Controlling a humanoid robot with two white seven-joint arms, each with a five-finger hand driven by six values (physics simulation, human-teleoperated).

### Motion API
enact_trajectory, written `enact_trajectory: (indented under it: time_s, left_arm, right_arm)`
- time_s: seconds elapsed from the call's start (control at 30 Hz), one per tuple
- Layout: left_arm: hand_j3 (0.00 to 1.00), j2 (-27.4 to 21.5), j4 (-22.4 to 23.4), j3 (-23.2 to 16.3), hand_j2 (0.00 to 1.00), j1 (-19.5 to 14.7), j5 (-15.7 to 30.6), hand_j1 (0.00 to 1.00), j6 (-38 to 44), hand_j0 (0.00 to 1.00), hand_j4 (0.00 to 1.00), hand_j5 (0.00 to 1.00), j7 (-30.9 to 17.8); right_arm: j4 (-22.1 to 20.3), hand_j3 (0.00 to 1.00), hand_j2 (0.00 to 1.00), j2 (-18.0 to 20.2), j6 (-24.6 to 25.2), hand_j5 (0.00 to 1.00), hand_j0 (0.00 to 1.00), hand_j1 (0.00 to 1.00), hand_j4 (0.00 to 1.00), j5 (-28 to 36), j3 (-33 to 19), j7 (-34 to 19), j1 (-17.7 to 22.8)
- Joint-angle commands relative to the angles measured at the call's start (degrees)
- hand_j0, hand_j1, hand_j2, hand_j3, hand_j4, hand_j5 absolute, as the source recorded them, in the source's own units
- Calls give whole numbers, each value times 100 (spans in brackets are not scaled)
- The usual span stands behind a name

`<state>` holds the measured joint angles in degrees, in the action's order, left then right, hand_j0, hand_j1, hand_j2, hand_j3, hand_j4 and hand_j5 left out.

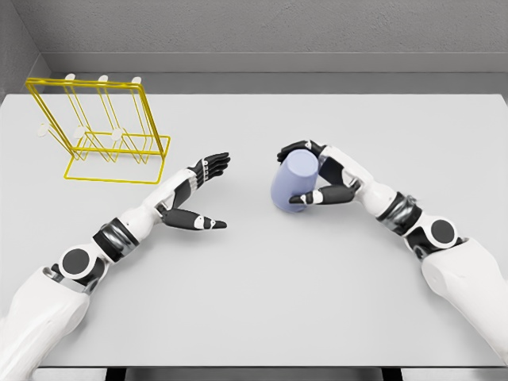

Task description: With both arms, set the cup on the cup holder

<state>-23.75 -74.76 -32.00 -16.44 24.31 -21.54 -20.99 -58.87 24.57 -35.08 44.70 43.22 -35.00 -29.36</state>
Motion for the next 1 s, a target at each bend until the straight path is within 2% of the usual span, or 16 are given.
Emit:
enact_trajectory:
  time_s: [0.0,0.33,0.57,0.63,0.73,0.83,0.87,0.97]
  left_arm:
    - [100,-7,5,1,100,0,30,100,-34,100,100,100,-2]
    - [100,-7,14,1,100,0,30,100,-43,100,100,100,-2]
    - [100,142,243,10,100,-26,21,100,-34,100,100,100,-2]
    - [100,151,269,10,100,-70,21,100,-34,100,100,100,-2]
    - [100,134,269,10,100,-62,13,100,-25,100,100,100,-2]
    - [100,81,260,1,100,-62,13,100,-25,100,100,100,-28]
    - [100,81,251,10,100,-62,-154,100,-25,100,100,100,-28]
    - [100,90,251,10,100,-62,-207,100,-34,100,100,100,-28]
  right_arm:
    - [-19,67,67,-84,8,67,67,67,67,-5,20,0,0]
    - [60,67,67,-462,8,67,67,67,67,-199,134,0,9]
    - [113,68,68,-593,8,68,68,68,68,-295,178,0,18]
    - [113,75,75,-602,8,75,75,75,75,-401,169,0,18]
    - [148,100,100,-585,8,100,100,100,100,-691,160,0,18]
    - [139,100,100,-576,8,100,100,100,100,-735,152,0,18]
    - [139,100,100,-576,8,100,100,100,100,-735,143,0,18]
    - [148,100,100,-541,8,100,100,100,100,-735,125,0,9]
